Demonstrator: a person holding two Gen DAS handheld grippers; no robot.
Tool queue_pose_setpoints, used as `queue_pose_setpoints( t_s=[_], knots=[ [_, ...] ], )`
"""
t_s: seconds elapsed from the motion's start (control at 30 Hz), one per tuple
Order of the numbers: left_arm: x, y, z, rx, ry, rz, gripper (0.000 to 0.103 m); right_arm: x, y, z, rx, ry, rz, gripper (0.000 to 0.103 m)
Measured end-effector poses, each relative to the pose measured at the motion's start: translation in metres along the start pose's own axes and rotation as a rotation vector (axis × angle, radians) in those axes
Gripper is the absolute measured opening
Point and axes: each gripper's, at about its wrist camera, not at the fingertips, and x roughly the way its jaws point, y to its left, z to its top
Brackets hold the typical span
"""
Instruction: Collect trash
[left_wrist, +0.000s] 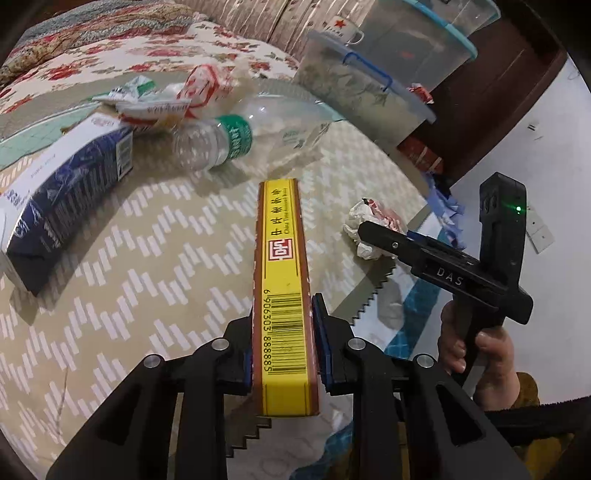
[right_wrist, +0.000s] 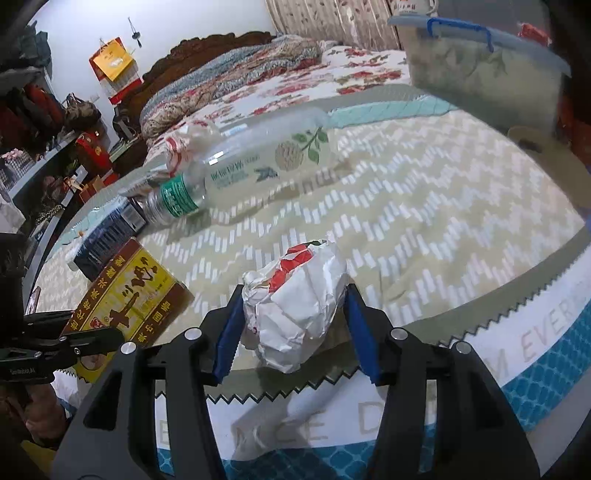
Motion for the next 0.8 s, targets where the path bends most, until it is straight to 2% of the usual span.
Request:
queue_pose_setpoints(
  t_s=[0.07, 0.17, 0.27, 0.37, 0.5, 0.8],
  knots=[
    [0.001, 0.001, 0.001, -0.003, -0.001, 0.0, 0.025, 0.001, 0.001, -0.001, 0.003, -0.002, 0.0, 0.059],
    [0.001, 0.004, 0.001, -0.015, -0.006, 0.014, 0.039, 0.002, 0.001, -0.001, 0.004, 0.004, -0.002, 0.061],
    [-0.003, 0.009, 0.0, -0.033, -0.008, 0.006, 0.04, 0.003, 0.0, 0.0, 0.008, 0.011, 0.003, 0.062],
    [-0.004, 0.014, -0.001, -0.049, -0.007, -0.006, 0.044, 0.002, 0.001, 0.0, 0.009, 0.009, 0.008, 0.072],
    [-0.008, 0.018, -0.001, -0.057, -0.014, -0.018, 0.055, 0.001, 0.004, -0.003, 0.003, 0.002, 0.004, 0.073],
    [-0.017, 0.02, -0.002, -0.056, -0.019, -0.063, 0.055, 0.002, 0.01, -0.009, -0.021, 0.0, -0.024, 0.077]
  ],
)
